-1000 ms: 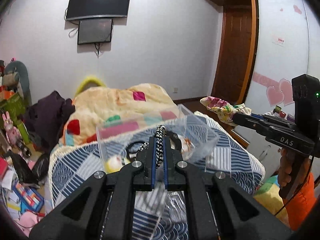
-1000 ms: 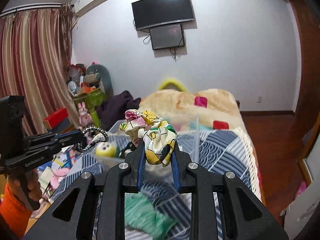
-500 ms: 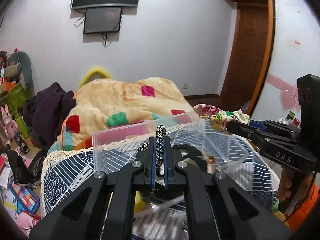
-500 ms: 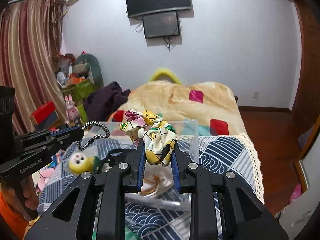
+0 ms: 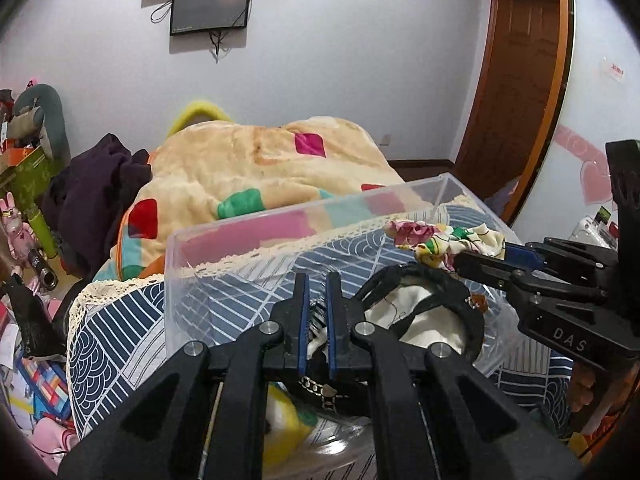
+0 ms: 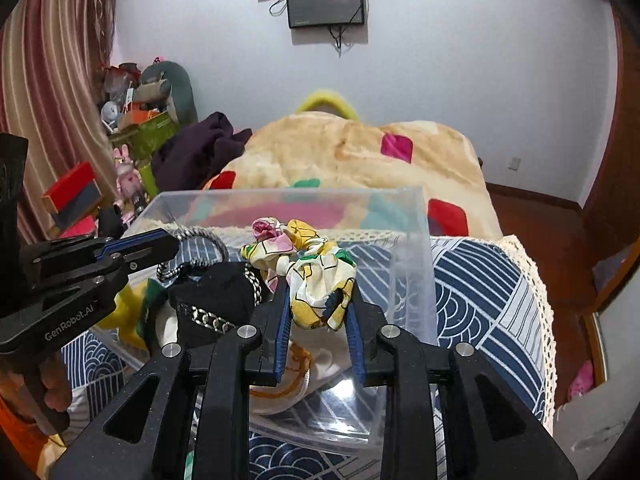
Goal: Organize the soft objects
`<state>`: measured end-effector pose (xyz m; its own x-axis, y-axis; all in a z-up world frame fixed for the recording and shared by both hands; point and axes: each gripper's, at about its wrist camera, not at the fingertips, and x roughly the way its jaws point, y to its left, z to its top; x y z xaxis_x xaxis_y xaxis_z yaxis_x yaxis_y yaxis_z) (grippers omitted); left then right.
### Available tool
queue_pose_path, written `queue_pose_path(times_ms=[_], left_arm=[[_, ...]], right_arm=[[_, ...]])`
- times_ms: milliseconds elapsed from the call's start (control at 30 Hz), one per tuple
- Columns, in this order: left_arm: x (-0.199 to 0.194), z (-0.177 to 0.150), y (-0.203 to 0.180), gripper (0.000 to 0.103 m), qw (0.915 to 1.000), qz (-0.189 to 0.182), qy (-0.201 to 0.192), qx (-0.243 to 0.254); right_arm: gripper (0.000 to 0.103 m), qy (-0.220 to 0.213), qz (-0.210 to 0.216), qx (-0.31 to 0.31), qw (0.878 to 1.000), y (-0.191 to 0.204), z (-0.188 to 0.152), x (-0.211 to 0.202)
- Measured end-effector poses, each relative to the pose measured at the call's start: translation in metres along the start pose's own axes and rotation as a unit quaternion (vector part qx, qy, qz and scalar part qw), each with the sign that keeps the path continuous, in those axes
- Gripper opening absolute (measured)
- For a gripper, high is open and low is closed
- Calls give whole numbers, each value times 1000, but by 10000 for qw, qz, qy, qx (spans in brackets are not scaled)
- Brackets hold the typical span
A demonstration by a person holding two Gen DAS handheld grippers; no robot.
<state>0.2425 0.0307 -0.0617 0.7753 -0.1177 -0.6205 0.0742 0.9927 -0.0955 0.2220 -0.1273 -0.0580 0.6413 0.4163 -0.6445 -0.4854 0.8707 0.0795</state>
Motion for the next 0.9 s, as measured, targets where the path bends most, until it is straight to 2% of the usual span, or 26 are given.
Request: queue_pose_path(times_ms=[233, 367, 567, 633, 667, 700, 833, 900], left_arm=[[-11, -3, -4, 10, 9999, -130, 44, 8], [-28, -3, -9, 20, 9998, -176, -73, 59], [-65, -3, -15, 36, 9988, -281, -389, 68], [-78, -4, -17, 41, 9983, -322, -490, 66], [-84, -5, -18, 43, 9980, -328, -530, 77], [-89, -6, -19, 46, 9978, -332, -566, 88], [-109, -12, -24, 59, 9970, -365, -681, 109], [-116, -17, -24, 65, 9966, -389, -717, 75]], right_arm=[[30, 38, 41, 17, 10000, -3, 0, -9], [41, -123, 21, -5, 9999, -1, 1, -26], [45, -389, 82, -20, 9992, 4, 5, -52], [56, -491, 109, -27, 9987, 6, 4, -61], [66, -582, 122, -25, 9982, 7, 3, -67], [72, -654, 132, -33, 9978, 8, 1, -71], [73, -813, 200, -95, 9964, 14, -4, -87], [76, -841, 257, -82, 9961, 15, -7, -91]])
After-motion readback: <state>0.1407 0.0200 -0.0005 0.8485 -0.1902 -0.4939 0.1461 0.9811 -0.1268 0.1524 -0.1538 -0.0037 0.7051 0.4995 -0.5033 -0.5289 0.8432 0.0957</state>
